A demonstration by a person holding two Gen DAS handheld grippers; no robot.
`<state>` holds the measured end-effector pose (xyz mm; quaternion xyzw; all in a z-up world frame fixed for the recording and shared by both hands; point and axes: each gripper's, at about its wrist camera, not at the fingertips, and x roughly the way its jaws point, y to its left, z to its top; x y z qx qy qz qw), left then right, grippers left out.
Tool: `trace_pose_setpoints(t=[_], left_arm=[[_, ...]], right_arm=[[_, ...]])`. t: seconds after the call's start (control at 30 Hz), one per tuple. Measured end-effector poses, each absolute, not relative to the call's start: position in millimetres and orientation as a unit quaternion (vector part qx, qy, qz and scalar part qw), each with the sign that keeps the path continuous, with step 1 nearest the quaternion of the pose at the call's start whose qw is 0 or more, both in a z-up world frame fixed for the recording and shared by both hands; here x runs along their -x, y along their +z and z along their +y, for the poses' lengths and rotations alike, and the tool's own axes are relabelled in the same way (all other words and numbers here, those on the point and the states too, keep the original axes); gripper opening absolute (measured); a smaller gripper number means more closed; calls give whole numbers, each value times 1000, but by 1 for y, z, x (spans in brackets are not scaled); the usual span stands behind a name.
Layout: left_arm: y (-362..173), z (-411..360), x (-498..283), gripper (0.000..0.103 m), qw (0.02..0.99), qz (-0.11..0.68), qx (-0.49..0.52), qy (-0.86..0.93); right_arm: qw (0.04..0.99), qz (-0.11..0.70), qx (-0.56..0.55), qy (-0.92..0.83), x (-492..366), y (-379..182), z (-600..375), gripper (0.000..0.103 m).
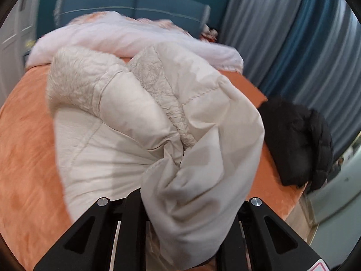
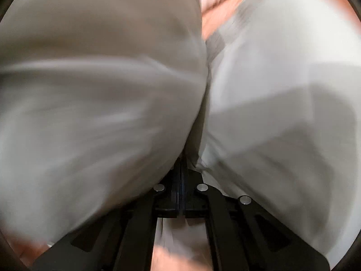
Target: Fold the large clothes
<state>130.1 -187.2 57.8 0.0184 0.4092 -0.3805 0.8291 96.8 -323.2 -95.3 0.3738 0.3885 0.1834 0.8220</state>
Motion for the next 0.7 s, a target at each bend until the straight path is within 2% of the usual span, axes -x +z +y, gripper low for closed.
trace_pose_setpoints(t=[0.17, 0.27, 0.4, 0.5, 0.53, 0.6, 0.63, 0.7], left_arm=[[8, -262, -130, 12, 813, 427, -109, -382], [-16, -289, -124, 12, 814, 416, -147, -377], [-42, -310, -127, 13, 817, 411, -175, -364], [-50, -319, -125, 12, 818, 401, -199, -362], [-51, -319, -125, 12, 818, 399, -202, -362], [-46, -314, -125, 12, 820, 397, -200, -360], [-44, -316, -121, 13, 822, 396, -200, -358], [-44, -314, -116, 13, 825, 392, -204, -353]], right_arm=[[840, 347, -407, 94, -5, -83, -405, 0], [859, 328, -391, 46, 34, -68, -439, 0], [874, 301, -381, 19, 56, -41, -456, 0], [890, 296, -347, 17, 41, -1, -459, 1], [894, 297, -333, 33, 25, 11, -458, 6], [908, 302, -281, 76, -23, 52, -446, 40], [912, 306, -256, 91, -44, 69, -443, 67], [914, 323, -206, 131, -88, 91, -426, 70]])
